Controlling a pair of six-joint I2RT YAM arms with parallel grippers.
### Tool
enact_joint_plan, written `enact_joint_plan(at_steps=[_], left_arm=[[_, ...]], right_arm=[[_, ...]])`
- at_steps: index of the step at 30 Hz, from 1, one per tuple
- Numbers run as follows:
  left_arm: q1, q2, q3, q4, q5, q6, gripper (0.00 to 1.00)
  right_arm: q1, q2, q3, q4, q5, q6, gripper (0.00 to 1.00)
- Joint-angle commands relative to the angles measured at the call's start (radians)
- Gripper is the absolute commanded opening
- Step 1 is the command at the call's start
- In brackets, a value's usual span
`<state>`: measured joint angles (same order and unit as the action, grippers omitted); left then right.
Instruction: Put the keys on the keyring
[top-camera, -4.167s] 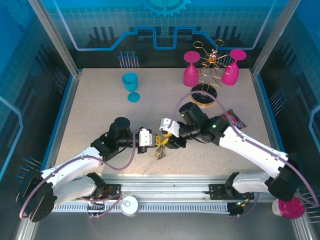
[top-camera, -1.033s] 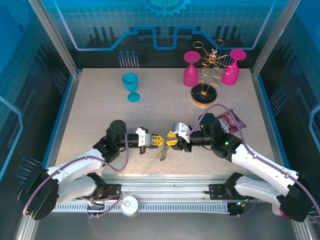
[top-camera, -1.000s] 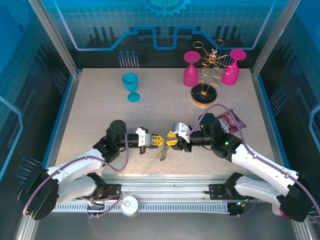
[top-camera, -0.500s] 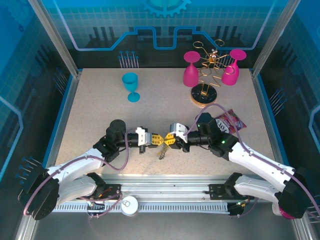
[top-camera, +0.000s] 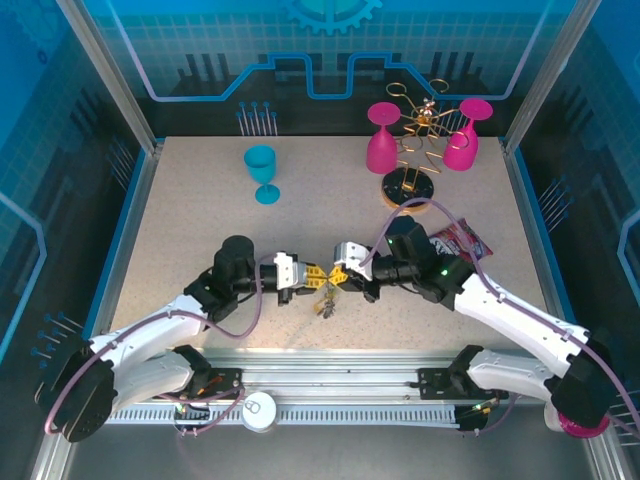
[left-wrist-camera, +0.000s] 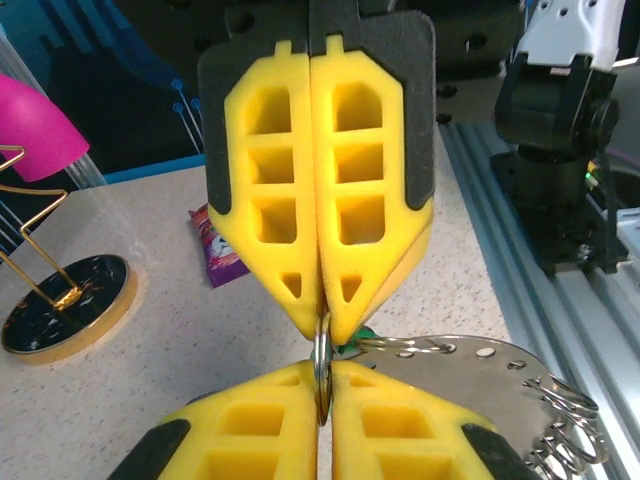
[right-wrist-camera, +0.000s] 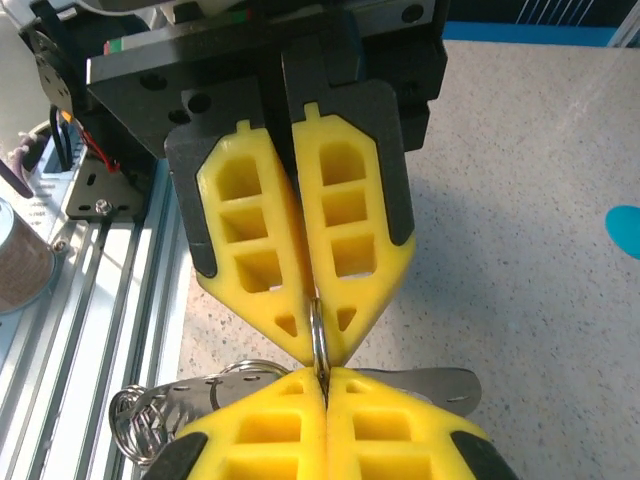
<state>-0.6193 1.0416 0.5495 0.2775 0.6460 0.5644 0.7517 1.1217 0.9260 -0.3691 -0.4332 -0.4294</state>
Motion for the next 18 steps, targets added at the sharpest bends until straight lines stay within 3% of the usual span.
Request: enact_joint_plan(at_steps=[1,8,14,18], left_arm=[[-0.021,0.000,0.065,-0.190,-0.081,0.116,0.09],[-0.024,0.001,0.088,-0.211,-0.119,0.105,0.11],[-0.025,0.010,0.101,-0.212,-0.110,0.084,0.10],[-0.025,0.011,0.099,-0.196,-0.099,0.073,0.00]], right_arm=[[0.036,0.034,0.096,-0.144,0.049,-0.052,0.00],[0.100,0.137,0.220,-0.293,0.182,-0.100,0.00],[0.136,0.180,0.266,-0.314,0.196,-0.112,0.00],[0.142,0.185,0.270,-0.298,0.175,-0.102,0.00]])
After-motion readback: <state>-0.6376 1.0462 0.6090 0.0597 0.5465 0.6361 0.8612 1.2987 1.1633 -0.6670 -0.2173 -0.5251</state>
